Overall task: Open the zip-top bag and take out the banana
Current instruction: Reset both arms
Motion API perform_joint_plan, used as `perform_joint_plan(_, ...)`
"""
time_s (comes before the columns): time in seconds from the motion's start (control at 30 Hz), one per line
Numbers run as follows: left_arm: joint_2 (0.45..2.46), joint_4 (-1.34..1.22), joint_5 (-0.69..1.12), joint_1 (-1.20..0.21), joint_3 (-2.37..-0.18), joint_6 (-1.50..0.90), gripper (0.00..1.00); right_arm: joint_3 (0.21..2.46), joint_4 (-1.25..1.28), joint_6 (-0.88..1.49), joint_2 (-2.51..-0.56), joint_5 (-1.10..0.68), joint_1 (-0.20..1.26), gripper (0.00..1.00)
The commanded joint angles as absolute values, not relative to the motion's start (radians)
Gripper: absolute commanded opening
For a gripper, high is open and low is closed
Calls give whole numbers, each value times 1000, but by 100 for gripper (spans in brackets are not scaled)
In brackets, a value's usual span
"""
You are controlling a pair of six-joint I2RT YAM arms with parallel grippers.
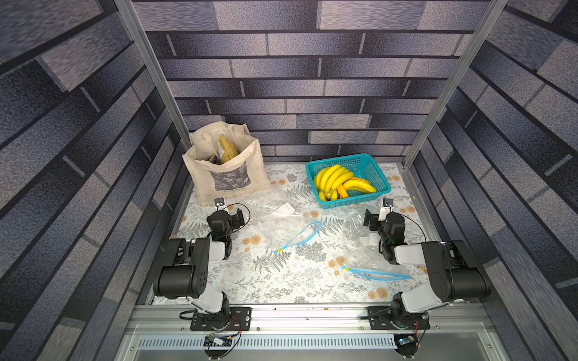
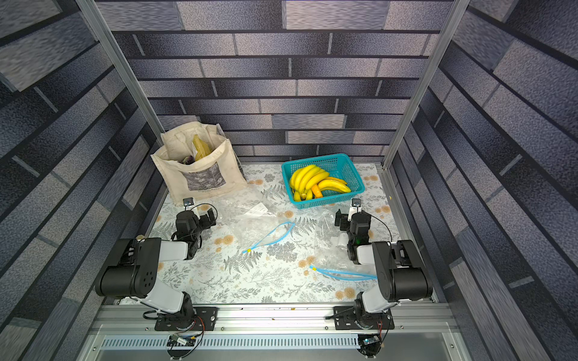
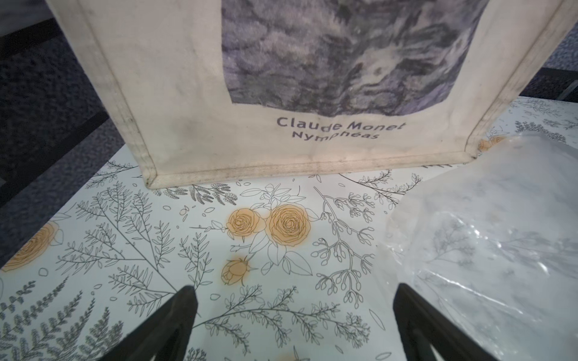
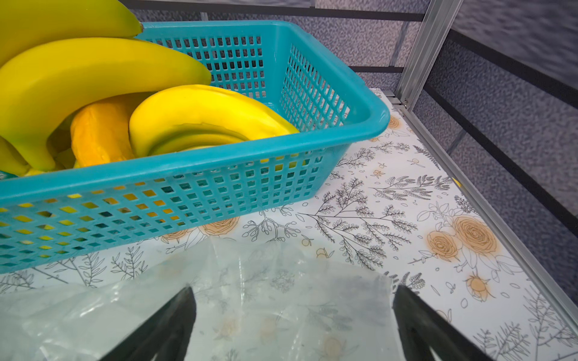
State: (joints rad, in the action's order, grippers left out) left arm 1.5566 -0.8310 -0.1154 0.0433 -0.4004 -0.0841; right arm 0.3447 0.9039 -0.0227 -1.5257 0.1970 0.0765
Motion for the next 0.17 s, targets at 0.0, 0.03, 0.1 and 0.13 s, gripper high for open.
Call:
perform_joint_plan(0.0,1541,-815,-103,56,-422,-67,100,351,922,-12,-1528,232,85,100)
perform_joint_plan(0.03,1546,-823,-102,58,-420,-69,100,350,926,4,-1529,283,89,100)
perform_joint_plan(0.1,1544,-818,-102,57,-420,-68,100,348,927,14,-1529,310,89,100)
perform_joint_plan(0.13,1545,-823,-101,57,-419,-68,100,346,931,15,-1528,310,88,100)
